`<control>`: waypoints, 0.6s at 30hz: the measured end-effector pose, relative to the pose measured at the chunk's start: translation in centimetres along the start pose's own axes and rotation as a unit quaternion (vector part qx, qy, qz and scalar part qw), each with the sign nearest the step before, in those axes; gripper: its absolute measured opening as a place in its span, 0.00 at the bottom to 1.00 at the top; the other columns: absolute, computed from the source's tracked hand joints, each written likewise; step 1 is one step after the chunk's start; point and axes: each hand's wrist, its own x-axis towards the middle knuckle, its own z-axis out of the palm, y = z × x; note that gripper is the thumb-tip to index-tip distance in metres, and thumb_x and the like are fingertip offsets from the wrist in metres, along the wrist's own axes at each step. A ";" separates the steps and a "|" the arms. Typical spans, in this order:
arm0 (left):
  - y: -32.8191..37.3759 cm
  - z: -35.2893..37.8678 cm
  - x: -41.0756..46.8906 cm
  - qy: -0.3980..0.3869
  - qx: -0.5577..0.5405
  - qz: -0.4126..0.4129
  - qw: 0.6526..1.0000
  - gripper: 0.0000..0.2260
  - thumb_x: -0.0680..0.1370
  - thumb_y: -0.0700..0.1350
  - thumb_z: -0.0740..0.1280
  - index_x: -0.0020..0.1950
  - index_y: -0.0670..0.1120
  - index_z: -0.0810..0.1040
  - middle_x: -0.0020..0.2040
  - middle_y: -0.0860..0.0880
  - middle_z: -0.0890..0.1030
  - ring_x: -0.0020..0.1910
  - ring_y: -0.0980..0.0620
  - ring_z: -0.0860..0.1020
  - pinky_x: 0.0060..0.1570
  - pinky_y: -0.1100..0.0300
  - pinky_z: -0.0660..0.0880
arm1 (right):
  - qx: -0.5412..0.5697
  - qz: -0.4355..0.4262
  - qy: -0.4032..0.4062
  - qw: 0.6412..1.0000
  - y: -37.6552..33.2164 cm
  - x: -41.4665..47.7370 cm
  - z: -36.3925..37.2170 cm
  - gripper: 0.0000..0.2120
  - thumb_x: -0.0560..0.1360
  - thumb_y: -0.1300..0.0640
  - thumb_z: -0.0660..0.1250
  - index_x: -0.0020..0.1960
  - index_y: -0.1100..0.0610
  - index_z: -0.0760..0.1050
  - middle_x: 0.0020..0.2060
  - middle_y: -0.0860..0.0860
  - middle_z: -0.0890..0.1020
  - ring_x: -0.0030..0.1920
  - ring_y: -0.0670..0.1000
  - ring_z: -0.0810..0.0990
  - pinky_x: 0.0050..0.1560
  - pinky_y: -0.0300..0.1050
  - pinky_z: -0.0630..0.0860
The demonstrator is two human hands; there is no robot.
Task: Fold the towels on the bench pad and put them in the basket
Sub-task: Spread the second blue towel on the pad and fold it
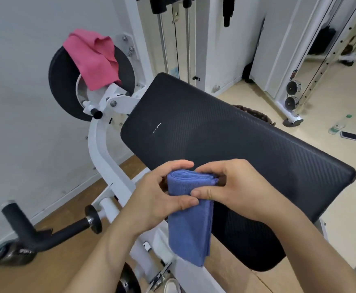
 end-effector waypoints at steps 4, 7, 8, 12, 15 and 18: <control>1.8 0.8 -3.5 0.072 0.075 0.053 0.993 0.25 0.64 0.40 0.80 0.55 0.59 0.78 0.50 0.62 0.81 0.50 0.62 0.80 0.45 0.72 0.74 | 0.058 -0.017 -0.086 0.994 -1.2 -2.0 0.1 0.13 0.74 0.49 0.71 0.58 0.47 0.79 0.49 0.46 0.84 0.50 0.46 0.82 0.53 0.51 0.78; 2.5 1.1 -5.5 0.119 0.182 0.118 0.969 0.19 0.65 0.44 0.79 0.50 0.58 0.78 0.50 0.62 0.80 0.48 0.60 0.79 0.45 0.69 0.74 | 0.167 0.043 -0.072 0.982 -1.8 -4.7 -0.3 0.17 0.72 0.39 0.62 0.57 0.44 0.78 0.48 0.47 0.84 0.50 0.46 0.82 0.53 0.45 0.80; 2.6 1.0 -6.1 0.130 0.240 0.156 0.949 0.17 0.65 0.45 0.78 0.50 0.57 0.77 0.49 0.60 0.79 0.46 0.59 0.78 0.44 0.67 0.74 | 0.196 0.087 -0.064 0.975 -1.8 -5.9 -0.2 0.21 0.69 0.34 0.58 0.55 0.43 0.78 0.46 0.49 0.85 0.48 0.47 0.83 0.52 0.46 0.81; 3.2 3.5 -9.7 0.111 0.403 0.308 0.855 0.08 0.65 0.39 0.74 0.37 0.47 0.75 0.32 0.51 0.76 0.31 0.52 0.72 0.34 0.62 0.67 | 0.328 0.222 -0.136 0.908 -2.7 -10.3 2.6 0.35 0.65 0.28 0.53 0.59 0.50 0.77 0.41 0.55 0.86 0.41 0.54 0.85 0.43 0.46 0.81; 2.0 7.3 -14.4 0.069 0.480 0.424 0.765 0.08 0.73 0.35 0.68 0.39 0.47 0.76 0.35 0.50 0.75 0.35 0.50 0.72 0.37 0.61 0.66 | 0.473 0.184 -0.101 0.856 -3.4 -13.5 5.5 0.27 0.74 0.40 0.61 0.58 0.62 0.78 0.40 0.56 0.82 0.36 0.51 0.82 0.37 0.42 0.78; 0.2 10.4 -18.8 0.085 0.483 0.462 0.739 0.08 0.74 0.36 0.69 0.40 0.49 0.79 0.38 0.51 0.78 0.40 0.51 0.78 0.38 0.58 0.71 | 0.431 0.146 -0.035 0.890 -3.6 -18.1 6.7 0.13 0.77 0.55 0.67 0.61 0.54 0.76 0.47 0.56 0.84 0.44 0.51 0.83 0.45 0.46 0.77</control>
